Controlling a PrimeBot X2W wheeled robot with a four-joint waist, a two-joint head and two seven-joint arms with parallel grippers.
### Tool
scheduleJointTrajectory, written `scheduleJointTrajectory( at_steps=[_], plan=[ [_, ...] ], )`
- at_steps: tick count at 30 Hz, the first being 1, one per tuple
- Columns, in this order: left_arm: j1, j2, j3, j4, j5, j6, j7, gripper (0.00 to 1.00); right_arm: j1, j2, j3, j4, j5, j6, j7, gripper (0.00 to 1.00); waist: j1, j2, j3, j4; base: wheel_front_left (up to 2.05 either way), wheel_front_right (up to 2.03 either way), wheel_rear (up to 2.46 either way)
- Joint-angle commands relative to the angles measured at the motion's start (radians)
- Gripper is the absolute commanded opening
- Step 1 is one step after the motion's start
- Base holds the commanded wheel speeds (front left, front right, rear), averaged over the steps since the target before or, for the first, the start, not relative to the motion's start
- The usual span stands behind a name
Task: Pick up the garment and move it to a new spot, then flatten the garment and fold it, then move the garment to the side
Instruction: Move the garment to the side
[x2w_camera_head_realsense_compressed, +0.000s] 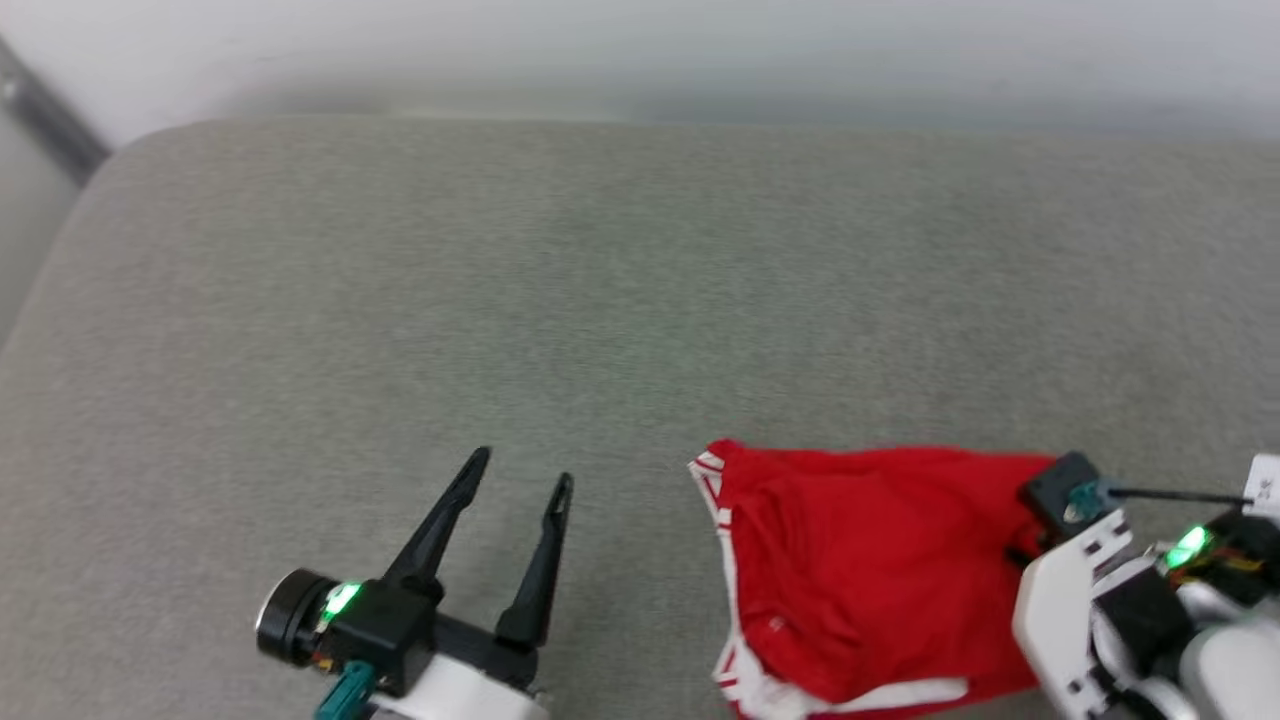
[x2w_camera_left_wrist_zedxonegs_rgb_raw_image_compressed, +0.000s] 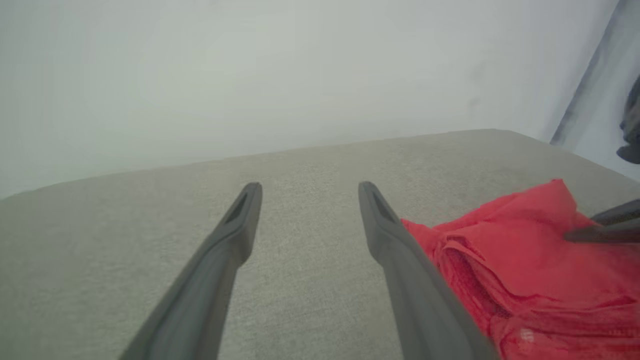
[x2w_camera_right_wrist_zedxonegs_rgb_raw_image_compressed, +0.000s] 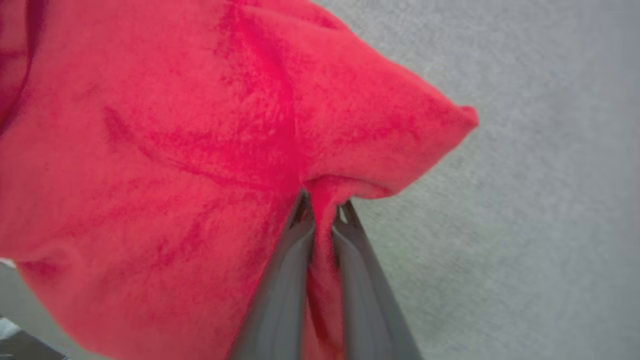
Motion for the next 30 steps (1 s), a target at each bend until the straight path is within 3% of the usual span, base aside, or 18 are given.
scheduleJointTrajectory(
  at_steps=[1,10,15,22,30],
  plan=[
    [-0.035,-0.001,-0.015,0.003,0.009,-0.001,-0.002,1.0,-0.039,-0.044,0.01,-0.019,-0.016,-0.001,0.003,0.0,0.0,0.0,0.038,-0.066,0.0,0.0,0.0],
    [-0.185,0.013,-0.141,0.03,0.054,-0.001,-0.002,1.0,-0.204,-0.31,0.065,-0.037,-0.085,-0.002,-0.021,0.0,0.0,0.0,0.195,-0.288,0.0,0.0,0.0],
    [-0.283,0.038,-0.206,0.04,0.065,-0.001,-0.002,1.0,-0.296,-0.384,0.041,0.073,-0.096,-0.002,-0.103,0.0,0.0,0.0,0.297,-0.372,0.0,0.0,0.0],
    [-0.378,0.095,-0.257,0.02,0.078,-0.001,-0.002,1.0,-0.438,-0.407,0.017,0.327,-0.125,-0.002,-0.252,0.0,0.0,0.0,0.414,-0.434,0.0,0.0,0.0],
    [-0.433,0.142,-0.288,-0.017,0.097,-0.001,-0.002,1.0,-0.579,-0.42,-0.029,0.602,-0.176,-0.002,-0.441,0.0,0.0,0.0,0.496,-0.433,0.0,0.0,0.0]
  ],
)
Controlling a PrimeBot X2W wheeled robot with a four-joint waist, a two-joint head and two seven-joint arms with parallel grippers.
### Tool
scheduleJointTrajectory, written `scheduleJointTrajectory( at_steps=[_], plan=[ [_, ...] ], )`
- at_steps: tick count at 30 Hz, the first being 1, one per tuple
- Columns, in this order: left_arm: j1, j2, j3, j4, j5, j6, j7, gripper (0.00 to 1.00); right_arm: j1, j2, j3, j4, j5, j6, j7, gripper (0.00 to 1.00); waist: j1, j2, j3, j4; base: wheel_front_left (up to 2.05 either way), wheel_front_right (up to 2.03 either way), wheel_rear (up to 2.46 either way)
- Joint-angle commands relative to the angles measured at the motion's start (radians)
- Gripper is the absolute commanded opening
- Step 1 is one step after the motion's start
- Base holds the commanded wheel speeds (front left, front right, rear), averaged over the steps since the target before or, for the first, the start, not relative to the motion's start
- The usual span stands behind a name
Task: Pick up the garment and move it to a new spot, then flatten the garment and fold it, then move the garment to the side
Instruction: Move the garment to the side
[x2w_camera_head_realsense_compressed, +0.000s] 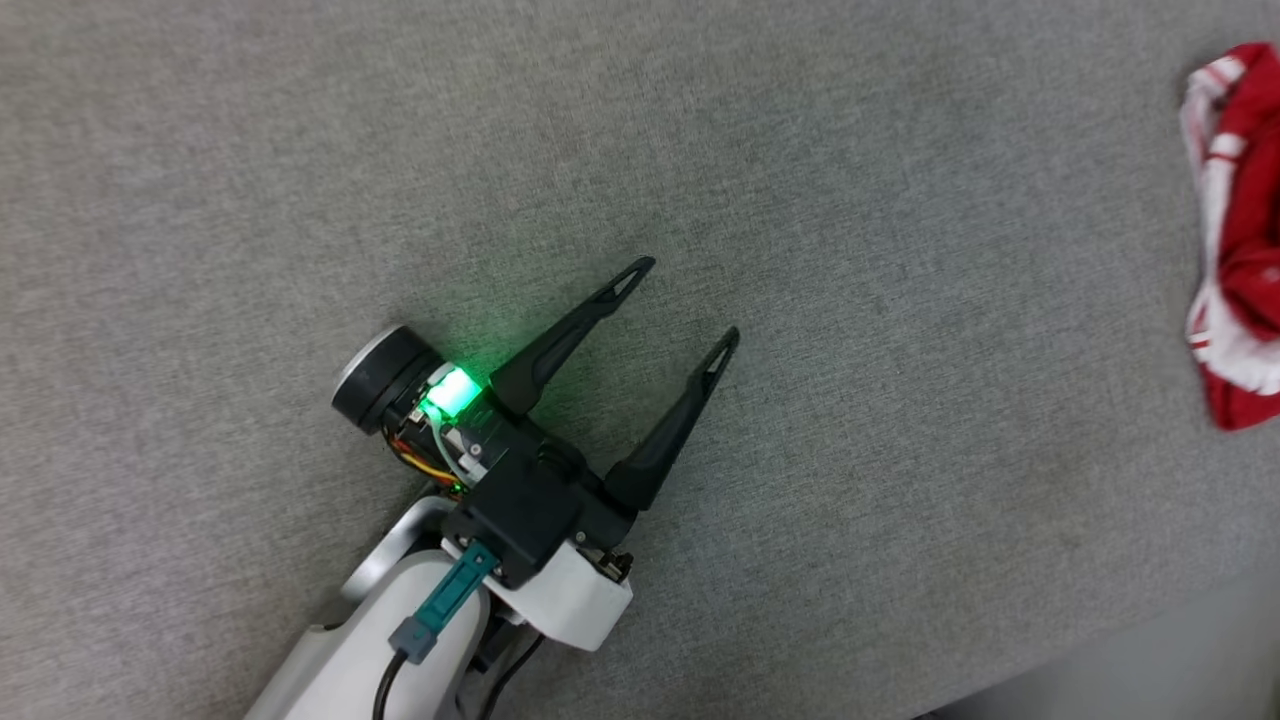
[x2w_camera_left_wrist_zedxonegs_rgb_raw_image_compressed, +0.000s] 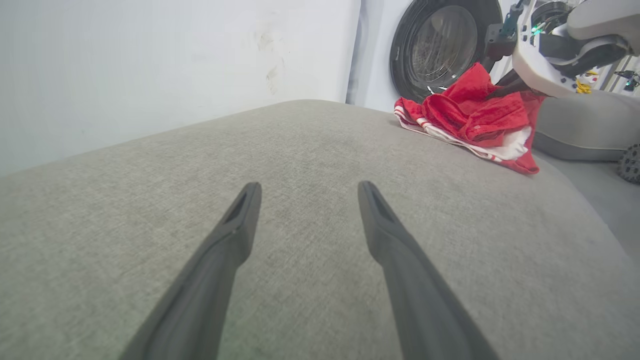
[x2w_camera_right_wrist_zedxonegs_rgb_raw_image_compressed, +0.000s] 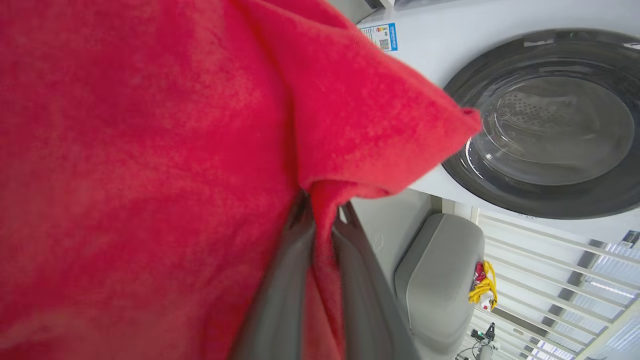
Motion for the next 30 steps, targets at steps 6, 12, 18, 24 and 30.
scheduleJointTrajectory(
  at_steps=[6,12,18,24,30],
  plan=[
    [-0.023,0.017,0.003,-0.006,0.012,0.003,0.001,1.0,-0.09,0.027,-0.058,0.164,-0.04,-0.002,-0.104,0.0,-0.0002,0.0,0.053,0.006,0.0,0.0,0.0],
    [-0.013,0.02,0.006,-0.003,0.006,0.01,0.001,1.0,-0.127,0.063,-0.078,0.233,-0.073,-0.002,-0.144,0.0,-0.0002,0.0,0.046,0.022,0.0,0.0,0.0],
    [0.008,-0.004,0.011,-0.003,-0.016,0.023,0.001,1.0,-0.151,0.09,-0.11,0.257,-0.122,-0.002,-0.162,1.0,-0.0002,0.0,-0.008,0.043,0.0,0.0,0.0],
    [0.049,-0.05,0.05,0.006,-0.06,0.036,0.0,1.0,-0.136,0.105,-0.124,0.206,-0.145,-0.002,-0.177,1.0,-0.0002,0.0,-0.132,0.082,0.0,0.0,0.0],
    [0.131,-0.077,0.142,0.01,-0.085,0.066,0.0,1.0,-0.073,0.171,-0.164,0.074,-0.057,-0.002,-0.2,1.0,-0.0002,0.0,-0.288,0.137,0.0,0.0,0.0]
  ],
)
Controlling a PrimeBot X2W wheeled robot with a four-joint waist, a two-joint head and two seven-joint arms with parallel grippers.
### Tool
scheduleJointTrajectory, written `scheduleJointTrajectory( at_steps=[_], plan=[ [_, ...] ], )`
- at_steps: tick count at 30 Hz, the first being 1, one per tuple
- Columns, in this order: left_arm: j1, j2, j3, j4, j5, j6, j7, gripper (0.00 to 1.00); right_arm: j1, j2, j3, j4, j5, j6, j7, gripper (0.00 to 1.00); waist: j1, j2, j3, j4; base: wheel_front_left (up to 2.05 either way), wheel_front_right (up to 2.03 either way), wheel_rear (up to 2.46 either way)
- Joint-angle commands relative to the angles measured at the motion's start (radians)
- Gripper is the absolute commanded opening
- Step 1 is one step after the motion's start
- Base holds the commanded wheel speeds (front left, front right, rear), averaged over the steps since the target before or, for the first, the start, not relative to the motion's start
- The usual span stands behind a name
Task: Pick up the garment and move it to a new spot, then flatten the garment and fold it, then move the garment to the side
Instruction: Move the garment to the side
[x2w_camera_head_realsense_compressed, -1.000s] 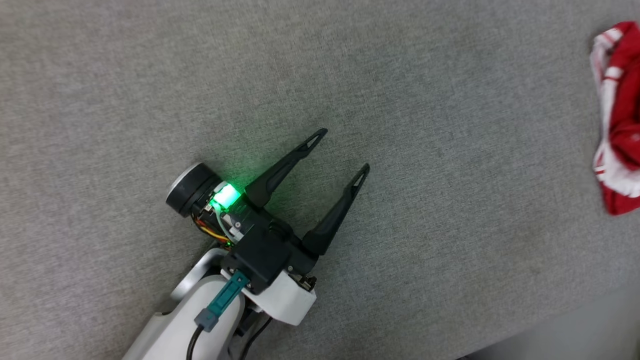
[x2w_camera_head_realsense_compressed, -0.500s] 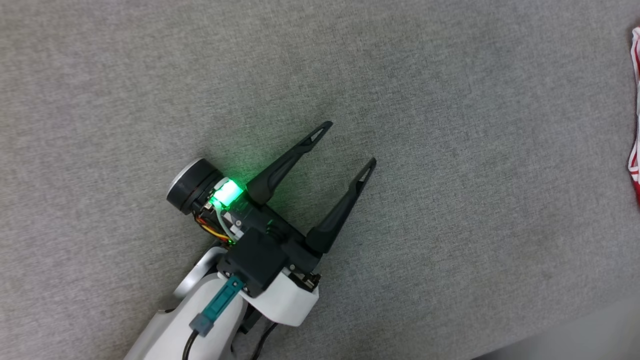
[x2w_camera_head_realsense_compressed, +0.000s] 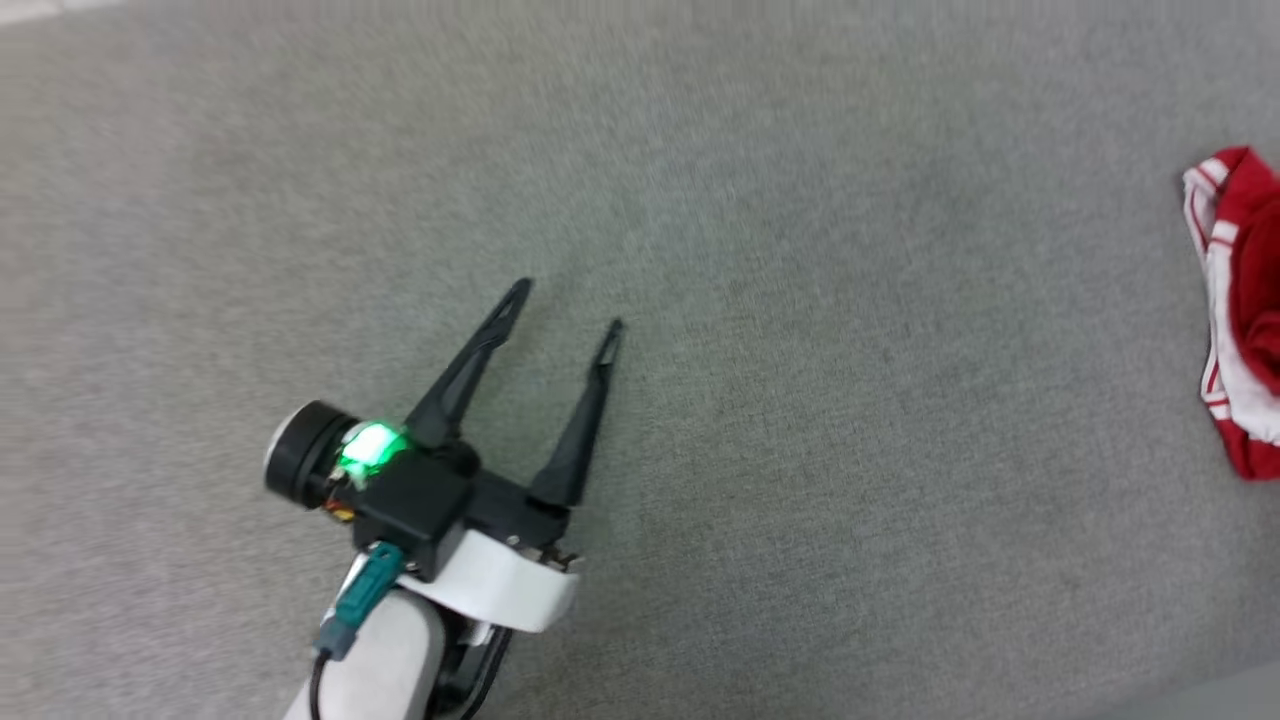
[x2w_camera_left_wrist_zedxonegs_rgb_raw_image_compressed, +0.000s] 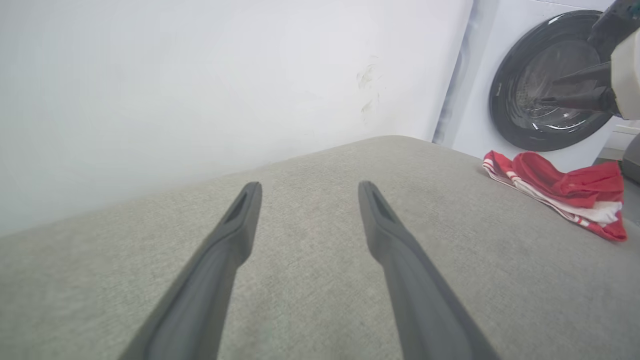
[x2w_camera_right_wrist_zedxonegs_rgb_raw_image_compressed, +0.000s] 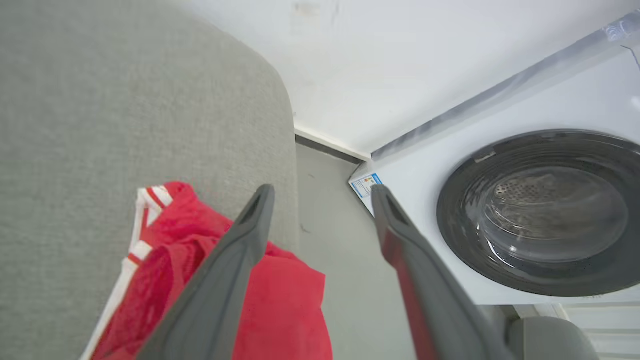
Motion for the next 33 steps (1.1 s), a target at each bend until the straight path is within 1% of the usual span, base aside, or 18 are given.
scheduleJointTrajectory(
  at_steps=[1,4,7,9,13,17,23,25,29,33],
  plan=[
    [0.023,-0.004,0.019,-0.001,-0.005,0.006,0.003,1.0,0.024,0.02,-0.012,-0.032,0.016,-0.001,-0.01,1.0,0.0,0.0,-0.104,0.053,0.0,0.0,0.0],
    [0.076,-0.007,0.083,0.006,-0.008,0.026,0.003,1.0,0.1,0.079,-0.049,-0.147,0.059,-0.001,-0.024,1.0,0.0,0.0,-0.173,0.08,0.0,0.0,0.0],
    [0.128,-0.014,0.149,0.029,-0.012,0.058,0.003,1.0,0.193,0.181,-0.105,-0.279,0.123,-0.001,-0.056,1.0,0.0,0.0,-0.236,0.106,0.0,0.0,0.0],
    [0.151,-0.017,0.177,0.036,-0.011,0.064,0.001,1.0,0.278,0.226,-0.119,-0.35,0.146,-0.002,-0.069,1.0,0.0,0.0,-0.271,0.126,0.0,0.0,0.0],
    [0.206,-0.018,0.212,0.039,-0.008,0.058,0.001,1.0,0.41,0.31,-0.145,-0.477,0.152,-0.001,-0.126,1.0,0.0,0.0,-0.324,0.158,0.0,0.0,0.0],
    [0.258,-0.026,0.243,0.038,-0.01,0.05,0.001,1.0,0.529,0.382,-0.143,-0.558,0.156,-0.001,-0.173,1.0,0.0,0.0,-0.363,0.176,0.0,0.0,0.0],
    [0.313,-0.051,0.286,0.04,-0.026,0.033,0.001,1.0,0.659,0.479,-0.135,-0.604,0.17,-0.001,-0.227,1.0,0.0,0.0,-0.408,0.188,0.0,0.0,0.0],
    [0.328,-0.061,0.296,0.05,-0.034,0.024,0.001,1.0,0.69,0.513,-0.142,-0.588,0.188,-0.001,-0.254,1.0,0.0,0.0,-0.419,0.189,0.0,0.0,0.0],
    [0.349,-0.08,0.314,0.068,-0.043,0.01,0.001,1.0,0.732,0.559,-0.135,-0.553,0.188,-0.001,-0.295,1.0,0.0,0.0,-0.433,0.19,0.0,0.0,0.0],
    [0.36,-0.094,0.325,0.086,-0.052,-0.008,0.001,1.0,0.754,0.59,-0.132,-0.529,0.179,-0.001,-0.315,1.0,0.0,0.0,-0.44,0.19,0.0,0.0,0.0]
  ],
)
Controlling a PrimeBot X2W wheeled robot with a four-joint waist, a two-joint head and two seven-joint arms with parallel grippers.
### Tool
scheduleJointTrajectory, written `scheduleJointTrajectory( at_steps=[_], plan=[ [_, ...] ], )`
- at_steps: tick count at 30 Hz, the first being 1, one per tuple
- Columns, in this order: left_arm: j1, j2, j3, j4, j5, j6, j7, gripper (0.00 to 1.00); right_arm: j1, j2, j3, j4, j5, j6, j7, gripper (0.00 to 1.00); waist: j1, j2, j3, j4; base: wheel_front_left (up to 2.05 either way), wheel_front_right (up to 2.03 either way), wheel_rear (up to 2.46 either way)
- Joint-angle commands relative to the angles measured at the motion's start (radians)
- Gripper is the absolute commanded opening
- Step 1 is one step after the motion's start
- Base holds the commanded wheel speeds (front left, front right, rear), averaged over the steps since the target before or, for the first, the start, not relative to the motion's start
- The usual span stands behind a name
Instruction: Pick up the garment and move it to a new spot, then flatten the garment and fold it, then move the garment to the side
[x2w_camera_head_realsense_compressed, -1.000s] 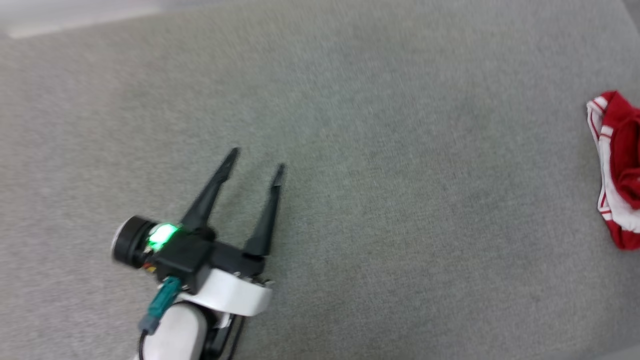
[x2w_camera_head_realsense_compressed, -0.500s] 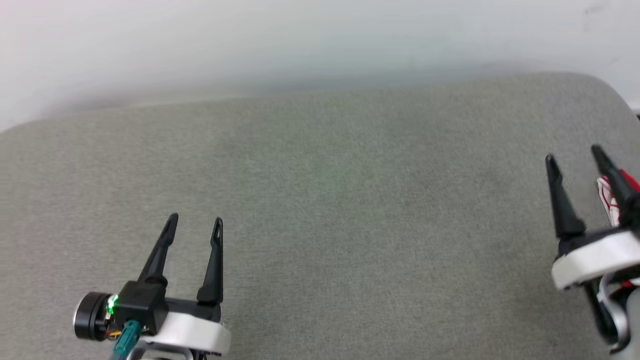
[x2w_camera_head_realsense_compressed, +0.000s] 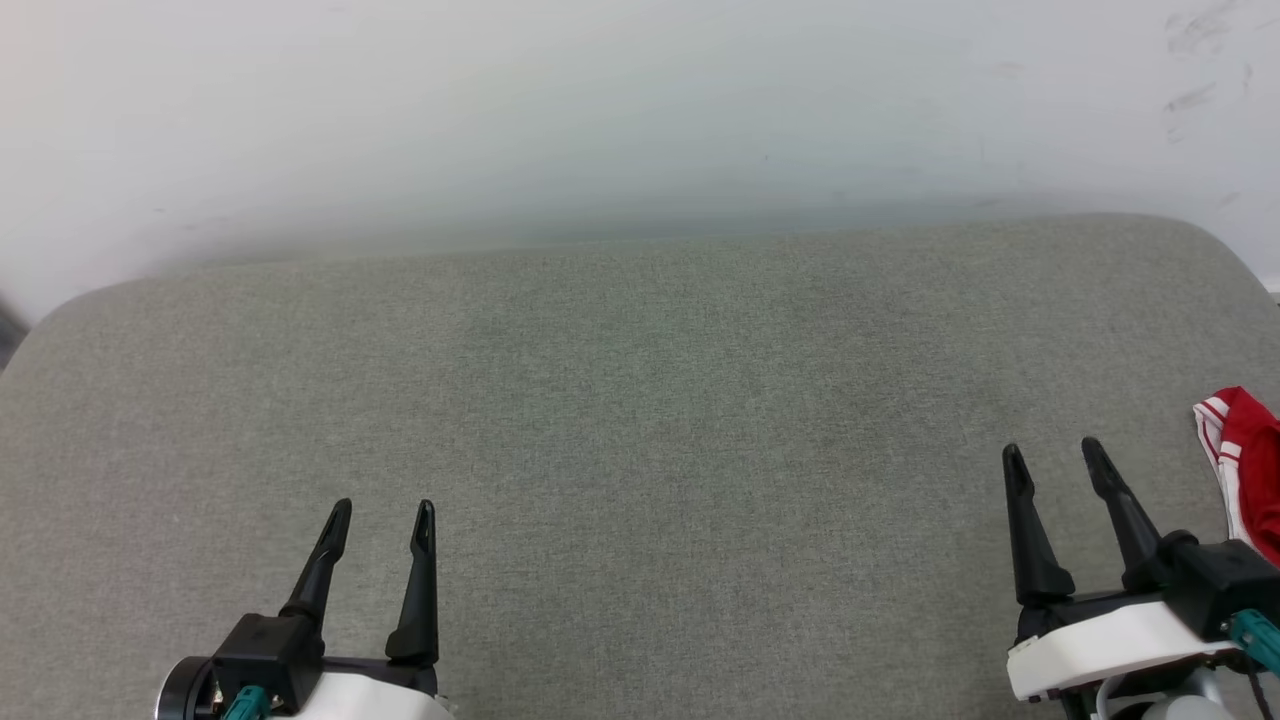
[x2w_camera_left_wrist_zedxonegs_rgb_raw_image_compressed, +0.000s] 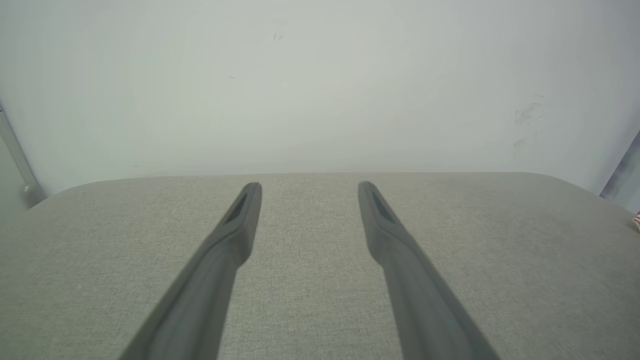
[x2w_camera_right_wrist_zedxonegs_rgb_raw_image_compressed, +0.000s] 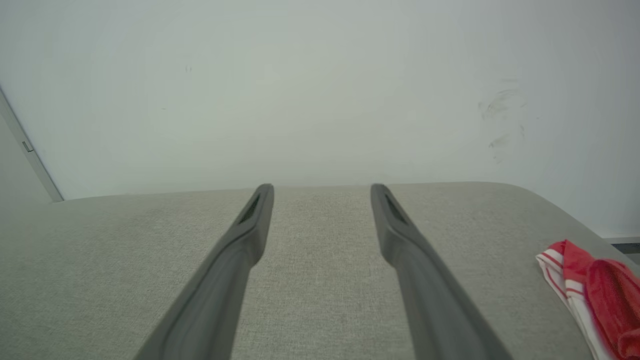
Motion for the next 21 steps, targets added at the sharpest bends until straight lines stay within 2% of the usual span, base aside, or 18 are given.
scheduleJointTrajectory(
  at_steps=[1,21],
  plan=[
    [0.009,-0.005,0.005,0.006,-0.004,-0.008,-0.002,1.0,0.013,0.012,-0.001,0.007,-0.001,0.0,-0.008,1.0,0.0002,0.0,-0.001,0.0,0.0,0.0,0.0],
    [0.0,-0.03,0.044,0.024,0.014,-0.046,-0.002,1.0,0.001,0.038,0.004,0.022,-0.02,0.0,-0.022,1.0,0.0002,0.0,-0.004,-0.003,0.0,0.0,0.0]
  ],
)
